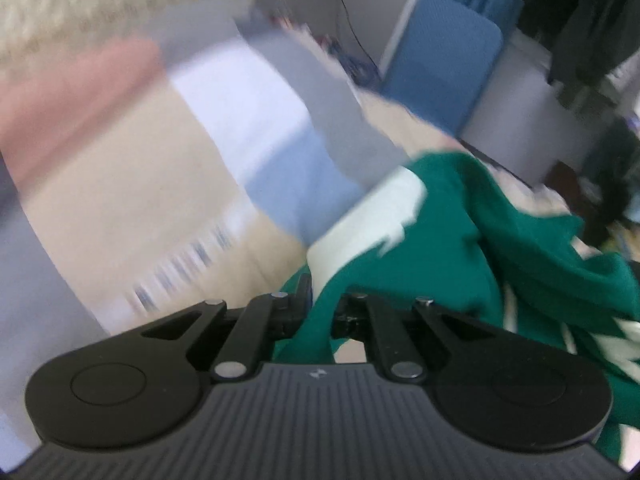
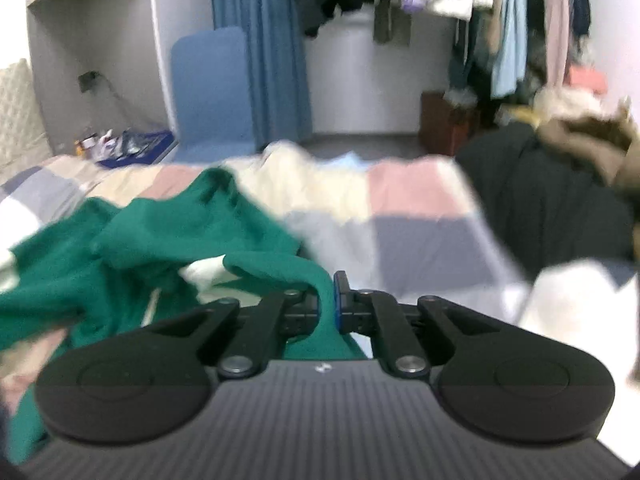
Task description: Fold large clothes
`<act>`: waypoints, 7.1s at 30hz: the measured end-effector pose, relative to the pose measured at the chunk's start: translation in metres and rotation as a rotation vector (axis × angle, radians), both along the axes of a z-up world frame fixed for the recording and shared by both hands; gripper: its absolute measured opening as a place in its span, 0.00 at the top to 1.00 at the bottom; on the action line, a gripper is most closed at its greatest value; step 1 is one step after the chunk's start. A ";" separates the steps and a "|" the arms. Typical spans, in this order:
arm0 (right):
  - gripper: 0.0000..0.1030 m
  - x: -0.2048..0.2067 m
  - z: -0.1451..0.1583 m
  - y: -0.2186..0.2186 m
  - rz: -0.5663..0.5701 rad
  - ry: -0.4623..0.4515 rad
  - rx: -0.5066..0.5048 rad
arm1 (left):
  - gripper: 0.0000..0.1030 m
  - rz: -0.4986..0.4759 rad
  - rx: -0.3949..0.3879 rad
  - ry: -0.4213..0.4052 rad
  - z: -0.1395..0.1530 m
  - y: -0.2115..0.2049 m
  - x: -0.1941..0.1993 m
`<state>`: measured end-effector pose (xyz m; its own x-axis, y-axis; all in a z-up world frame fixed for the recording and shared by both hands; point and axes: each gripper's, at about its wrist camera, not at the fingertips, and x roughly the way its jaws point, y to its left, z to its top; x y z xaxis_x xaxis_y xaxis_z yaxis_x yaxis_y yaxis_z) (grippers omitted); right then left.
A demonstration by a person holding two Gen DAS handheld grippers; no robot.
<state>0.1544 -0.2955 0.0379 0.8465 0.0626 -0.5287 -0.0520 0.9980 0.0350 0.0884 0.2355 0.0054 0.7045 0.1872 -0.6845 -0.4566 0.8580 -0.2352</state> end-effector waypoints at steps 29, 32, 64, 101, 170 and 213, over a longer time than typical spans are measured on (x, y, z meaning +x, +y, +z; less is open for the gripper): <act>0.83 0.154 -0.147 -0.079 -0.178 0.132 0.112 | 0.37 0.161 0.132 0.095 -0.081 0.064 0.095; 0.63 0.138 -0.128 -0.075 -0.127 0.090 0.127 | 0.37 0.164 0.120 0.039 -0.062 0.044 0.077; 0.19 0.203 -0.105 0.109 0.125 0.072 0.165 | 0.37 -0.208 -0.039 -0.157 -0.062 -0.116 0.014; 0.79 0.420 -0.005 0.425 0.276 -0.263 -0.221 | 0.37 -0.201 -0.180 -0.121 -0.153 -0.046 0.101; 0.22 -0.062 -0.125 -0.043 -0.230 0.284 0.465 | 0.33 -0.404 -0.181 0.061 -0.078 -0.186 -0.030; 0.69 -0.036 -0.132 -0.015 -0.040 0.477 0.232 | 0.92 -0.085 -0.269 0.175 -0.111 -0.096 -0.038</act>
<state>0.1183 -0.3110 -0.0943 0.5196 0.1965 -0.8315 0.0616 0.9620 0.2658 0.0500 0.1396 -0.1052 0.5773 -0.0714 -0.8134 -0.4391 0.8127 -0.3830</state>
